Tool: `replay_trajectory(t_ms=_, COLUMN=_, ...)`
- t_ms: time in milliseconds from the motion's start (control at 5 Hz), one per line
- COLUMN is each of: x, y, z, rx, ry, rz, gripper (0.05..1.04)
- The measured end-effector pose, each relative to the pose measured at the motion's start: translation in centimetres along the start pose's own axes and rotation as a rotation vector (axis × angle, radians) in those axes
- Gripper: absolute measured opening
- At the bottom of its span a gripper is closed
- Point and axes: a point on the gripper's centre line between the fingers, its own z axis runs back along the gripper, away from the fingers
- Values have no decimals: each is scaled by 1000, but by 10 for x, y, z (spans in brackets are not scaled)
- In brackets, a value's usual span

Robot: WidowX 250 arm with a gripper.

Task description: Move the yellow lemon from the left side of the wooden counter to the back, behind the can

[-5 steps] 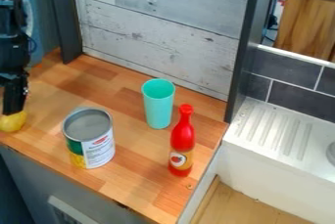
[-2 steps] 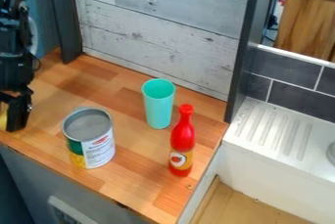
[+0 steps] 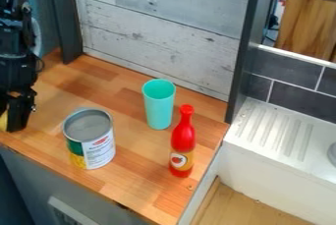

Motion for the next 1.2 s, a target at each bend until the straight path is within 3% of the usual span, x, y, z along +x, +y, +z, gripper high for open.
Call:
replay_trajectory(t_ms=200, x=-1, y=-3, z=8, rx=-19, ry=-17, rz=-6, gripper=700)
replay_trajectory(t_ms=400, x=18, y=-1, z=63, rx=-47, ry=-186, rz=-43, gripper=700)
replay_trajectory(t_ms=600, x=32, y=6, z=100, rx=-38, ry=-273, rz=-73, gripper=700)
replay_trajectory(t_ms=800, x=52, y=-1, z=99, rx=-17, ry=-250, rz=-114, gripper=700)
replay_trajectory(t_ms=1000, x=73, y=-8, z=91, rx=34, ry=-226, rz=-107, gripper=700)
replay_trajectory(t_ms=1200, x=90, y=-5, z=76, rx=37, ry=-223, rz=-104, gripper=700)
